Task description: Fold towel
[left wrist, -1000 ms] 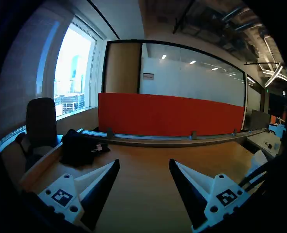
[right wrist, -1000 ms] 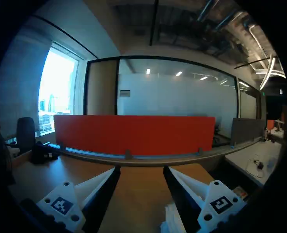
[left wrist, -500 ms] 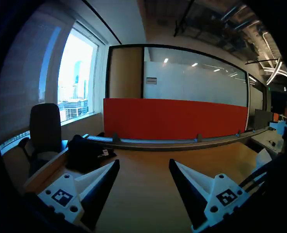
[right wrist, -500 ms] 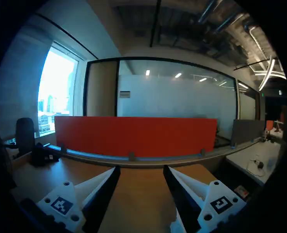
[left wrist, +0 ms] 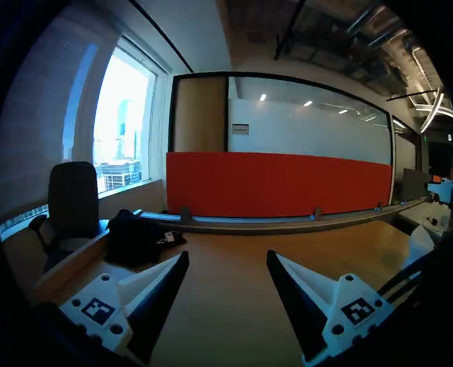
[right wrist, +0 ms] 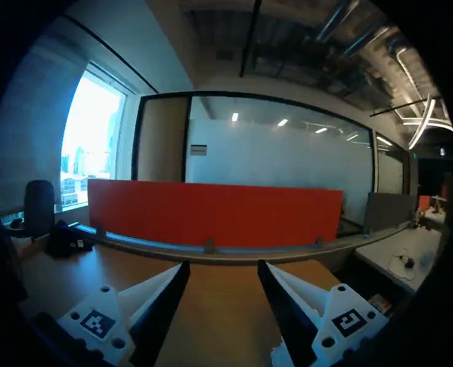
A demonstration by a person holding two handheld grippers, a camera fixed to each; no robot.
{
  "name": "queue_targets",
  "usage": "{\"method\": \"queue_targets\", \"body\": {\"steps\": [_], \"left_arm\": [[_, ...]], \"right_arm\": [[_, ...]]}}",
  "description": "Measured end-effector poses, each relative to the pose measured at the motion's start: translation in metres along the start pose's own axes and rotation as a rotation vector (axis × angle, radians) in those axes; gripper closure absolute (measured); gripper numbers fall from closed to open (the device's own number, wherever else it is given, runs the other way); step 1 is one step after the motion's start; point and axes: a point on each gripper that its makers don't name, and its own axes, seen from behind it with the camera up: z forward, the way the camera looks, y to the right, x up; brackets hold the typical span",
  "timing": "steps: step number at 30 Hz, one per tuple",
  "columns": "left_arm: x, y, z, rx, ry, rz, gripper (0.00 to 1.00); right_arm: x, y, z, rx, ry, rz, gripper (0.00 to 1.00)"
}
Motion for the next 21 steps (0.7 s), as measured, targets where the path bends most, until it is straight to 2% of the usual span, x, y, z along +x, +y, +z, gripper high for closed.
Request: {"method": "queue_targets", "body": {"steps": [11, 21], "left_arm": [[-0.029, -0.009, -0.003, 0.028, 0.041, 0.011, 0.06], [-0.049, -0.004, -0.004, 0.020, 0.094, 0.023, 0.06]], "right_arm": [[-0.020, -0.004, -0.012, 0.000, -0.011, -0.003, 0.15], [-0.040, 0.000, -0.016, -0.016, -0.023, 0.010, 0.15]]}}
